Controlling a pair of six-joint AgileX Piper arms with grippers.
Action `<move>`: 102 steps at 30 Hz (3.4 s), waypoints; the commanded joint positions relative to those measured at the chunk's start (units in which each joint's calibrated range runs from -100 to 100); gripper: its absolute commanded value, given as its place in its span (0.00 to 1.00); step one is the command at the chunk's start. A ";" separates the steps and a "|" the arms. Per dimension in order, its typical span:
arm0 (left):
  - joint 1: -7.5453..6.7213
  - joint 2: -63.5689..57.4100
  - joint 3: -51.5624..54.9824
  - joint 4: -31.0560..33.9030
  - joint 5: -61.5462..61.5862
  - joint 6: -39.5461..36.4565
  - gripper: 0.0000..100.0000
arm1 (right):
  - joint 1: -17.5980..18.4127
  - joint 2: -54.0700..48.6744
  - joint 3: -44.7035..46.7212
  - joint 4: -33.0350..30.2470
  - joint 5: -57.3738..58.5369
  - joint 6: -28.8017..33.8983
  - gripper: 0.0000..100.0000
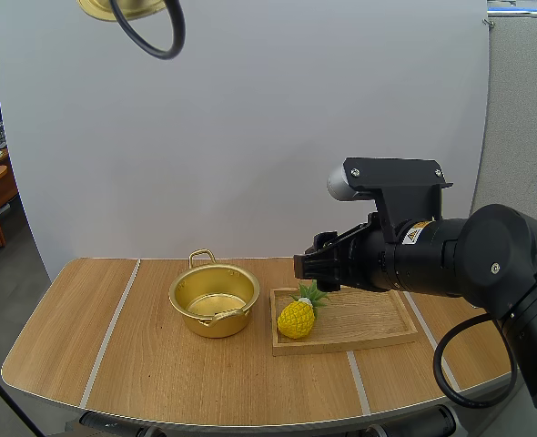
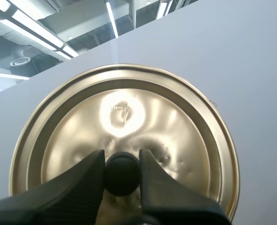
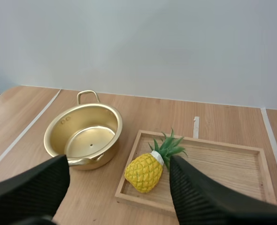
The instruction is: Open the pot, put the pineapple inside, and close it
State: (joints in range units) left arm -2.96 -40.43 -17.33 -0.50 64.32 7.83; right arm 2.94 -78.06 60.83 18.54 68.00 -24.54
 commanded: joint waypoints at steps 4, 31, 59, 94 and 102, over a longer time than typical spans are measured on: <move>-0.04 -0.31 -0.91 0.50 -2.05 -0.61 0.00 | -0.17 0.68 -0.34 1.23 -1.16 2.60 1.00; -0.04 -0.31 -0.91 0.50 -2.05 -0.61 0.00 | -0.17 37.34 -3.48 -1.76 -6.30 18.27 1.00; -0.04 -0.31 -0.91 0.50 -2.05 -0.61 0.00 | 4.42 50.22 -11.34 -14.37 -13.22 39.05 1.00; -0.04 -0.31 -0.91 0.50 -2.05 -0.61 0.00 | 5.10 55.04 -11.34 -13.34 -18.54 40.25 1.00; -0.04 -0.31 -0.91 0.50 -2.05 -0.61 0.00 | 7.20 59.71 -11.34 -20.31 -18.72 49.00 1.00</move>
State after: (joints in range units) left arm -2.96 -40.43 -17.69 0.00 64.15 7.74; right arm 9.76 -18.89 49.83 1.05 50.24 21.45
